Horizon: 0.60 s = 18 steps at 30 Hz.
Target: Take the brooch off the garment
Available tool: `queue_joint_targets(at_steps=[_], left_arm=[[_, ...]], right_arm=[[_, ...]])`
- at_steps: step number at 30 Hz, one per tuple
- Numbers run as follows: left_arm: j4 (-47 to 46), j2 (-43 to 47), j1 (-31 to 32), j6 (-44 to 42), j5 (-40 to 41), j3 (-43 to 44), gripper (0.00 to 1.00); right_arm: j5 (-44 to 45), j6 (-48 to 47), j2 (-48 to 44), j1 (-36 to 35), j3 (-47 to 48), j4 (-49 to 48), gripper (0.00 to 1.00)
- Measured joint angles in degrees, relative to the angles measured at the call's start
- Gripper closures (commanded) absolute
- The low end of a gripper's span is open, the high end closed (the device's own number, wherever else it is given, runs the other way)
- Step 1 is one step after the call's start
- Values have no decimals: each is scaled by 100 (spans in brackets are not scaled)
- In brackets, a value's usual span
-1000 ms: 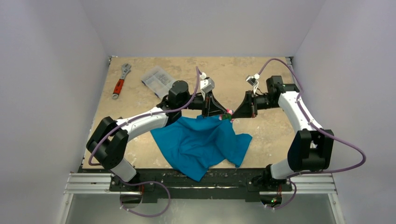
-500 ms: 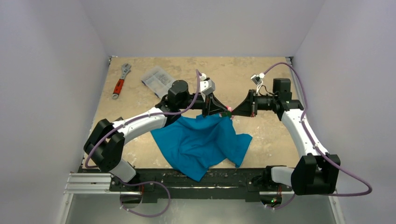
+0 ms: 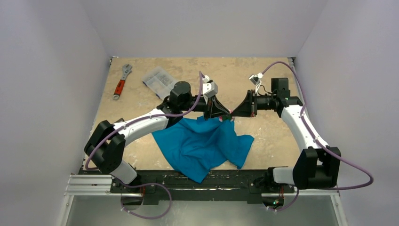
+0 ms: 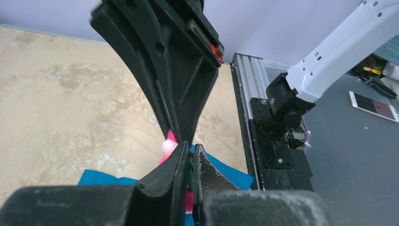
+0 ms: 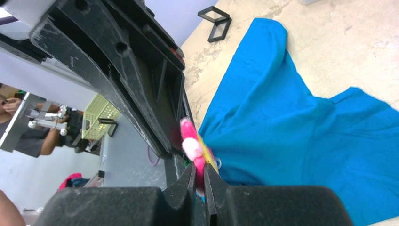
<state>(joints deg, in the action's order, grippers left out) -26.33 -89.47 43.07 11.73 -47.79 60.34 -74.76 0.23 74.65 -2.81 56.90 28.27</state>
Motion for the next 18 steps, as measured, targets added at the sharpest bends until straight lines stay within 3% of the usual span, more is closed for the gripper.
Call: queue_joint_targets(at_steps=[4, 11, 12, 15, 18], left_arm=[[131, -9, 13, 109, -181, -28, 100], [293, -98, 20, 114, -472, -28, 100], [317, -107, 20, 114, -479, -28, 100], [343, -133, 17, 116, -496, -26, 100], [372, -142, 7, 114, -496, -26, 100]], right_arm=[[2, -1279, 229, -15, 527, 1060, 62], [26, -4170, 1067, -15, 1366, 3438, 42], [35, -4498, 1174, -15, 1392, 3709, 35], [94, -5154, 1316, -17, 1390, 4297, 22], [173, -5499, 1244, -24, 1390, 4583, 18]])
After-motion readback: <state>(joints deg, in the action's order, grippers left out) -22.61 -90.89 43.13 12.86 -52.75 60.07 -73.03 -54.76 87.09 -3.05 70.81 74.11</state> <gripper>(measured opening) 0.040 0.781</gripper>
